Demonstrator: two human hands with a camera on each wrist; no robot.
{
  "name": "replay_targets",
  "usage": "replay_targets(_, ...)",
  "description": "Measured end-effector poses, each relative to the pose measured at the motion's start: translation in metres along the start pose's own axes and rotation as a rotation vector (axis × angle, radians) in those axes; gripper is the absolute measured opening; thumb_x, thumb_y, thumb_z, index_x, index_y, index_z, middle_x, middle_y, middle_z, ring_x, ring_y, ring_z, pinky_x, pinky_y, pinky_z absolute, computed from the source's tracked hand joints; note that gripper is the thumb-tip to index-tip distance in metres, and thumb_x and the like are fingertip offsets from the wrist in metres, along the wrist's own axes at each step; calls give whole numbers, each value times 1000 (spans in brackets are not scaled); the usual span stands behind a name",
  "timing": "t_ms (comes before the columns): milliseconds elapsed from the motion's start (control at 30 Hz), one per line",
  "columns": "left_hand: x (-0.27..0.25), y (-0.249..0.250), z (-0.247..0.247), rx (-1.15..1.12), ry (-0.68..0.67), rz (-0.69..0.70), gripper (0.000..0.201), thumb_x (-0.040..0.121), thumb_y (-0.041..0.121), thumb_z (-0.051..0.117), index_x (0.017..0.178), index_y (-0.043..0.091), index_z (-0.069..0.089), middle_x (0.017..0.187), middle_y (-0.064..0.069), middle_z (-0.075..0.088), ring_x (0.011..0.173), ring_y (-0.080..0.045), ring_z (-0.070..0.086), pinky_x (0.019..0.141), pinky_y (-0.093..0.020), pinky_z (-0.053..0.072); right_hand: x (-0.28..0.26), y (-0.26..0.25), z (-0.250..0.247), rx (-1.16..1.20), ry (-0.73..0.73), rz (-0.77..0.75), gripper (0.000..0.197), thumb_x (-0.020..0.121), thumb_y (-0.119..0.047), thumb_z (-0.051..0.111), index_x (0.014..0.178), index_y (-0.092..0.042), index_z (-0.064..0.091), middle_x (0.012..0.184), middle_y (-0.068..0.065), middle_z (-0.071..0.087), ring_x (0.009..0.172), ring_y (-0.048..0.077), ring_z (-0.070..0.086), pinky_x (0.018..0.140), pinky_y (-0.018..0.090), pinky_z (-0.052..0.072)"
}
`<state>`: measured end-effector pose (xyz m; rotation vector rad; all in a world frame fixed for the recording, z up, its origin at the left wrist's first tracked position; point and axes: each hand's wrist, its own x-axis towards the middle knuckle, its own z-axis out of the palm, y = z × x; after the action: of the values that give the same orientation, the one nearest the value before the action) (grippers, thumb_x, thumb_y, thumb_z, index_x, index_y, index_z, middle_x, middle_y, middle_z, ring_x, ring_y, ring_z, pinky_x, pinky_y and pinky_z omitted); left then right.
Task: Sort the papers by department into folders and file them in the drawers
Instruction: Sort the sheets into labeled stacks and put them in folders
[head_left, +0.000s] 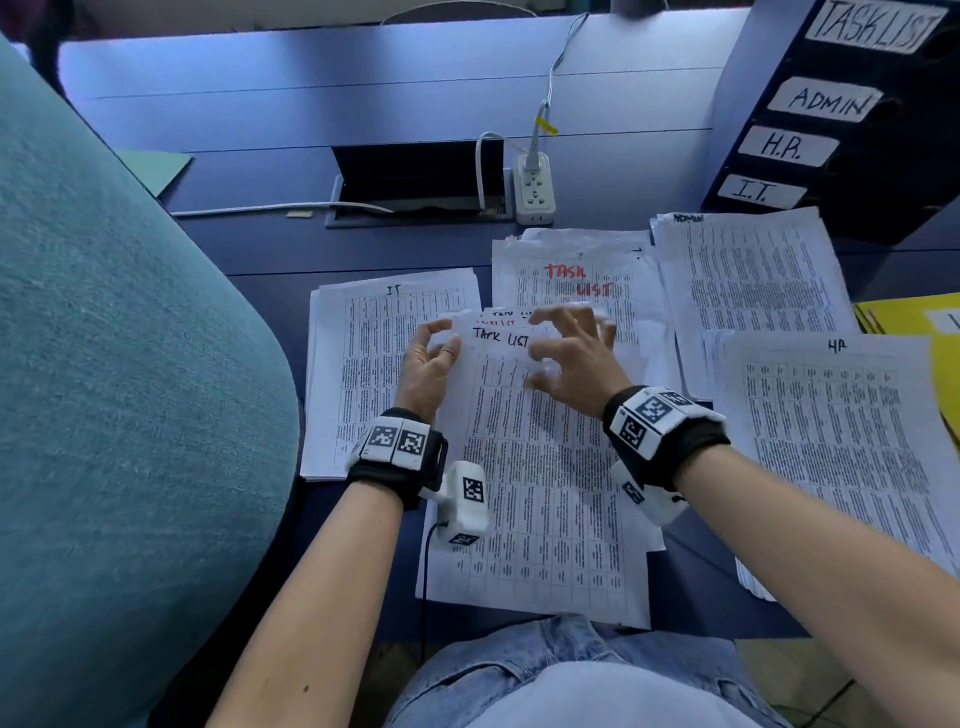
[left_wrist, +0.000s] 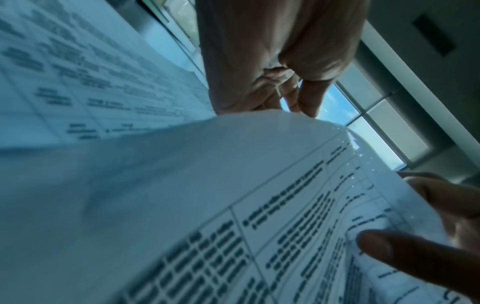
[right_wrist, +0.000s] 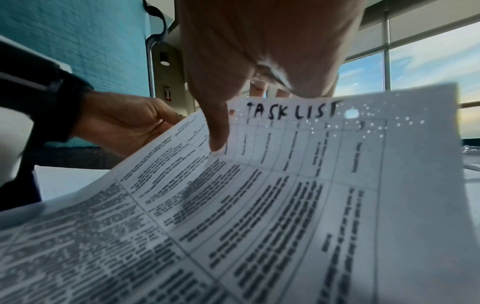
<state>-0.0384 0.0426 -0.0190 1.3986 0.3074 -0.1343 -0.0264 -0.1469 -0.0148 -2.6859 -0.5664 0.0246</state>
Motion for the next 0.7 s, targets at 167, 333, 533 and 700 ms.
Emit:
replay_targets(167, 0, 9, 1, 205, -44, 74, 18, 92, 4, 50, 85, 20, 56, 84, -4, 60, 75, -20, 58, 71, -41, 52, -5, -1, 3, 56, 32, -88, 19, 72, -20, 76, 78, -6, 65, 126, 7, 55, 117, 26, 48, 101, 46, 19)
replay_targets(333, -2, 12, 0, 267, -114, 32, 22, 90, 5, 53, 72, 17, 60, 75, -4, 58, 67, -18, 53, 65, -30, 45, -10, -6, 6, 73, 104, -168, 23, 64, -22, 81, 62, -10, 61, 128, 15, 55, 111, 35, 51, 89, 52, 33)
replay_targets(533, -8, 12, -1, 223, -181, -30, 28, 82, 37, 48, 77, 30, 75, 107, -19, 66, 93, -29, 59, 83, -41, 45, -22, -12, 15, 85, 216, -192, 20, 74, -31, 51, 70, -13, 60, 83, 2, 70, 83, 21, 64, 81, 31, 24)
replay_targets(700, -8, 11, -4, 212, -145, -53, 17, 88, 11, 52, 83, 14, 69, 98, -15, 65, 81, -24, 54, 73, -32, 46, -33, -12, 20, 90, 305, -203, 26, 74, -28, 47, 93, -17, 61, 73, -1, 66, 80, 14, 51, 78, 30, 25)
